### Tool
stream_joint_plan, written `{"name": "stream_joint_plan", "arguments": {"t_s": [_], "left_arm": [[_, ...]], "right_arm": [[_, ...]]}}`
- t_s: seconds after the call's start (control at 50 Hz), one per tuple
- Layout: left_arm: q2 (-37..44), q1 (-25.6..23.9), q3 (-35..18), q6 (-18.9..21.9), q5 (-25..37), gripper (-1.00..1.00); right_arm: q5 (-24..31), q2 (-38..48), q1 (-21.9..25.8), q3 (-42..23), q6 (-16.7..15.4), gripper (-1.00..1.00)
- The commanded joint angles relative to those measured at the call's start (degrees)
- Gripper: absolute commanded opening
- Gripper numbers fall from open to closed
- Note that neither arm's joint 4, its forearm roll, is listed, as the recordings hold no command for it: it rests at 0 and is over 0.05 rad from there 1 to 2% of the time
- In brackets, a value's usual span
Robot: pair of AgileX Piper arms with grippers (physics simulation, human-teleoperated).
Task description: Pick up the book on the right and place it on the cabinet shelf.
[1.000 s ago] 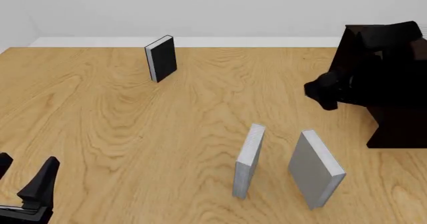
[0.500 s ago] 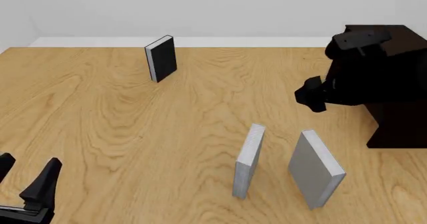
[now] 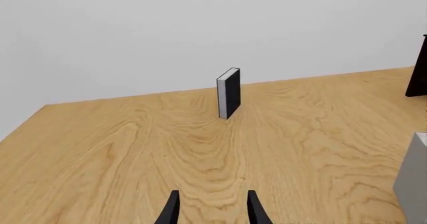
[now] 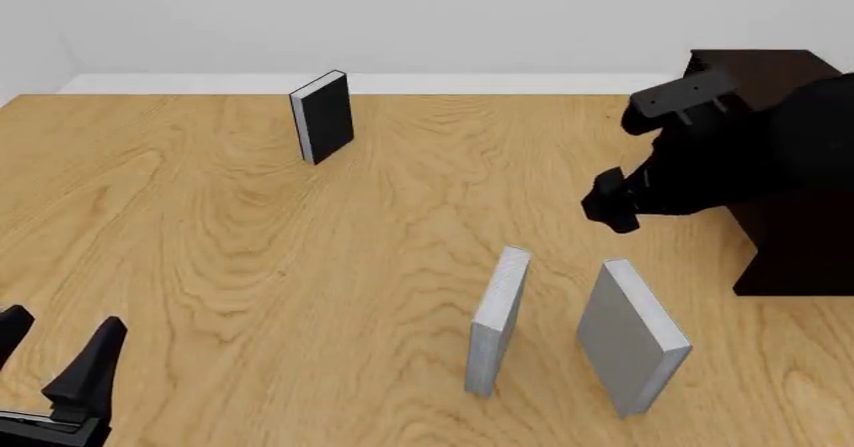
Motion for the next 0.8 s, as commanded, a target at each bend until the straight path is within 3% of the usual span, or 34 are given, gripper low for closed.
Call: {"name": "stream_joint_plan", "arguments": {"t_s": [0.02,0.24,0.8], "left_arm": [[0.0,-0.4,0.0,0.3,0.0,1.0],[0.0,-0.5,0.0,0.9,0.2,1.0],[0.0,0.3,0.0,1.7,0.7,1.0]], "right_arm": [[-2.2,1.8,-0.5,2.6,0.2,1.0],[-4.5,2.9,1.8,5.2,3.1,1.0],[-9.8,5.3,1.6,11.8,3.6,1.0]]}}
